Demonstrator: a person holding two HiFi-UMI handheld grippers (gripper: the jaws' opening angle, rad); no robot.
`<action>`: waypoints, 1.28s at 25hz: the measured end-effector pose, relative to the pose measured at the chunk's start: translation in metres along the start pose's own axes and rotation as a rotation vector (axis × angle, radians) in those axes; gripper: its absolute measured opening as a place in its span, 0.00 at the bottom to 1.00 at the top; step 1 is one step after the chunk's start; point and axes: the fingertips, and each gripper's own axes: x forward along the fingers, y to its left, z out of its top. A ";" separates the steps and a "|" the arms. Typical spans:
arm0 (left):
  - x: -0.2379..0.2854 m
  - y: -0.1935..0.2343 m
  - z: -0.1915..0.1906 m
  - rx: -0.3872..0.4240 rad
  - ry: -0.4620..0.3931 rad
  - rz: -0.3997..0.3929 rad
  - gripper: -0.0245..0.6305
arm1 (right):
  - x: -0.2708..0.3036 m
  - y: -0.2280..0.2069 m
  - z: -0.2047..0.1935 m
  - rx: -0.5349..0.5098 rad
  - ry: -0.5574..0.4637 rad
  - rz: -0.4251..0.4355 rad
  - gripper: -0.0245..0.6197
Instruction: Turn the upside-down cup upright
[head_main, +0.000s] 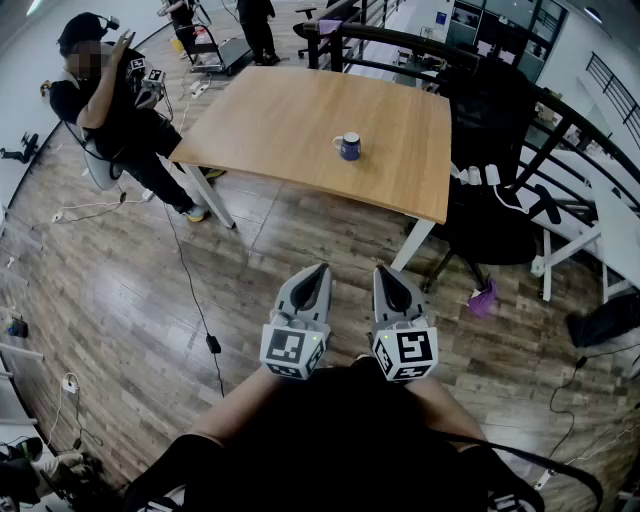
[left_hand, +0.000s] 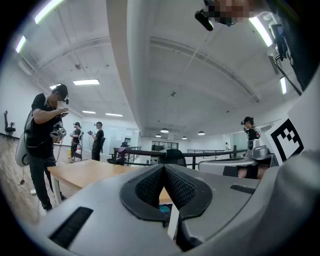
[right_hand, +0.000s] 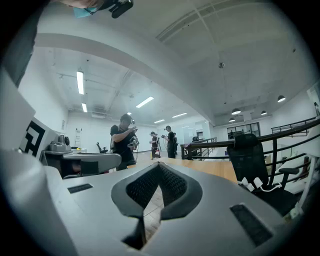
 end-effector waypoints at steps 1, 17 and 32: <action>0.003 0.001 0.000 0.000 0.001 -0.001 0.05 | 0.002 -0.001 0.000 0.004 0.000 -0.002 0.06; 0.142 0.079 -0.025 -0.019 0.060 0.036 0.05 | 0.149 -0.079 -0.028 0.081 0.056 0.027 0.06; 0.379 0.189 -0.057 0.060 0.116 0.060 0.05 | 0.394 -0.212 -0.075 0.031 0.165 0.095 0.06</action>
